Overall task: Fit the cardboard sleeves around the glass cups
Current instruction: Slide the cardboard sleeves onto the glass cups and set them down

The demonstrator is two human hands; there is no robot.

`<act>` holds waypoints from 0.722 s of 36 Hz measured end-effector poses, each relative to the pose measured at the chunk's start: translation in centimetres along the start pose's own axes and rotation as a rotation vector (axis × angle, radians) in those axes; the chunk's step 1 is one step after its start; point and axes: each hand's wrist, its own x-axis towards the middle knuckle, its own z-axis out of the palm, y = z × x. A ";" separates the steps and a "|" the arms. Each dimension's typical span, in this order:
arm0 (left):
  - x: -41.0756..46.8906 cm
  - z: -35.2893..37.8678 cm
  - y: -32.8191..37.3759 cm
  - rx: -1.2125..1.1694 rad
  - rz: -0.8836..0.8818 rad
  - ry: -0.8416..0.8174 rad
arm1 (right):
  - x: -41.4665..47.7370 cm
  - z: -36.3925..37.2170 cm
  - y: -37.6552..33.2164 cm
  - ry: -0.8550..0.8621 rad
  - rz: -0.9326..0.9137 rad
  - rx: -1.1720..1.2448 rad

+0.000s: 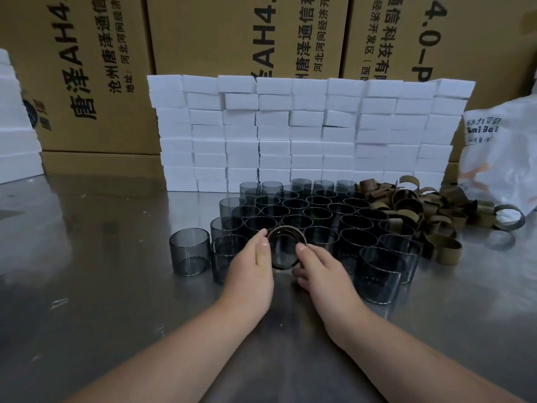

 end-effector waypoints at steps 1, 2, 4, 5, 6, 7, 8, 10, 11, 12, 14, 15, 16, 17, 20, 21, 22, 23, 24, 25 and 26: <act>0.0 0.0 -0.1 0.068 0.030 0.024 | 0.0 0.0 0.0 -0.010 -0.001 0.000; 0.1 0.0 -0.1 0.121 0.052 0.052 | 0.0 -0.1 0.0 -0.013 -0.004 0.000; 0.0 -0.1 0.2 0.156 0.075 0.079 | 0.0 -0.1 0.1 -0.013 -0.005 0.005; 0.0 -0.2 0.3 0.151 0.080 0.068 | -0.1 -0.1 0.1 -0.010 -0.006 0.008; -0.2 -0.2 0.4 0.134 0.082 0.043 | -0.1 -0.1 0.0 -0.002 -0.008 0.013; -0.4 -0.3 0.4 0.108 0.076 0.008 | -0.1 -0.2 -0.1 0.015 -0.006 0.023; -0.5 -0.4 0.5 0.085 0.065 -0.029 | -0.1 -0.2 -0.1 0.033 0.000 0.038; -0.7 -0.5 0.6 0.061 0.044 -0.087 | -0.2 -0.3 -0.1 0.055 0.006 0.075; -0.8 -0.5 0.6 0.075 0.038 -0.102 | -0.3 -0.3 -0.1 0.058 0.007 0.084; -0.7 -0.5 0.5 0.114 0.037 -0.107 | -0.3 -0.4 0.0 0.059 0.004 0.084; -0.7 -0.6 0.5 0.202 0.060 -0.113 | -0.4 -0.4 0.1 0.054 -0.014 0.057; -0.8 -0.6 0.5 0.220 0.072 -0.124 | -0.4 -0.4 0.1 0.050 -0.026 0.032; -0.9 -0.6 0.6 0.225 0.080 -0.137 | -0.4 -0.4 0.1 0.047 -0.038 0.007; -1.0 -0.7 0.7 0.227 0.084 -0.152 | -0.5 -0.5 0.1 0.043 -0.049 -0.016; -1.1 -0.6 0.6 0.286 0.108 -0.178 | -0.6 -0.5 0.1 0.039 -0.088 -0.118; -1.1 -0.6 0.6 0.319 0.120 -0.185 | -0.7 -0.5 0.1 0.041 -0.104 -0.172; -1.2 -0.5 0.6 0.351 0.129 -0.194 | -0.8 -0.5 0.0 0.040 -0.116 -0.224; -1.2 -0.5 0.6 0.379 0.131 -0.199 | -0.9 -0.5 -0.1 0.033 -0.121 -0.264; -1.2 -0.5 0.5 0.399 0.129 -0.201 | -1.0 -0.5 -0.2 0.020 -0.123 -0.291; -1.1 -0.4 0.5 0.413 0.127 -0.201 | -1.0 -0.5 -0.2 0.007 -0.127 -0.308; -1.1 -0.4 0.5 0.424 0.128 -0.195 | -1.1 -0.4 -0.2 -0.004 -0.131 -0.320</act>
